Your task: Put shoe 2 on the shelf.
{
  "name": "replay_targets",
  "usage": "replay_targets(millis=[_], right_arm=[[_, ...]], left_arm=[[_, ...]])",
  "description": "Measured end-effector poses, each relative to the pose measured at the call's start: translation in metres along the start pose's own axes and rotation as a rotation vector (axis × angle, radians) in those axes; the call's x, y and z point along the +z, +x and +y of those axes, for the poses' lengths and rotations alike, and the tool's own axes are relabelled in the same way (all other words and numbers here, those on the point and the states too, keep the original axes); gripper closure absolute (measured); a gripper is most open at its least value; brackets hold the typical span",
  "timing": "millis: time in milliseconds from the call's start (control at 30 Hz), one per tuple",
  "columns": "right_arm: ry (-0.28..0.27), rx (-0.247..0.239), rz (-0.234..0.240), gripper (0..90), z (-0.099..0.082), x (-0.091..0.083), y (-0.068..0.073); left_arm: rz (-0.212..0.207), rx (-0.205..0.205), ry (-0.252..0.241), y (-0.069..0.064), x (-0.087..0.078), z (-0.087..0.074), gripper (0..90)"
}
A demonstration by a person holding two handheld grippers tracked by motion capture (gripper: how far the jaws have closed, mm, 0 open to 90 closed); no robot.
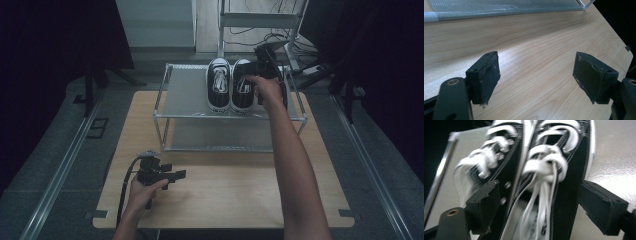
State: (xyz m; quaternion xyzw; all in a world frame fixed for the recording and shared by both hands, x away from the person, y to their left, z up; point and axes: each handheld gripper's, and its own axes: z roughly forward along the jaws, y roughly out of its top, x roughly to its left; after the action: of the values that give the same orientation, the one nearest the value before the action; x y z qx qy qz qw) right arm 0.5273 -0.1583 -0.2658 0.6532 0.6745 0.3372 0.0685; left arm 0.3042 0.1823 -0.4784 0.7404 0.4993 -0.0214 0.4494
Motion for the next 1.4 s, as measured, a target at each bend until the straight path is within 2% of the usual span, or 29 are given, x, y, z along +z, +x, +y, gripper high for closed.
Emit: replay_targets(millis=[100,400,633,800,1133,1400], right_arm=[[-0.041,-0.047,0.064,20.0,-0.008,-0.014,-0.002],[-0.107,-0.156,0.195,23.3,-0.037,-0.052,-0.011],[-0.128,-0.216,0.255,26.1,-0.064,-0.073,-0.021],[-0.141,-0.268,0.302,28.1,-0.088,-0.083,-0.033],[-0.182,-0.333,0.394,29.7,-0.144,-0.087,-0.064],[-0.199,-0.355,0.415,30.2,-0.193,-0.075,-0.095]], left_arm=[[0.001,0.004,0.000,0.000,0.000,0.001,21.6],[0.008,0.009,-0.001,-0.003,0.000,0.000,21.6],[0.010,0.016,-0.002,-0.003,-0.001,0.000,21.6],[0.013,0.024,0.005,-0.004,0.000,0.000,21.6],[0.016,0.030,-0.009,-0.004,-0.005,0.000,21.7],[0.027,0.025,-0.017,-0.001,-0.010,-0.001,21.8]])
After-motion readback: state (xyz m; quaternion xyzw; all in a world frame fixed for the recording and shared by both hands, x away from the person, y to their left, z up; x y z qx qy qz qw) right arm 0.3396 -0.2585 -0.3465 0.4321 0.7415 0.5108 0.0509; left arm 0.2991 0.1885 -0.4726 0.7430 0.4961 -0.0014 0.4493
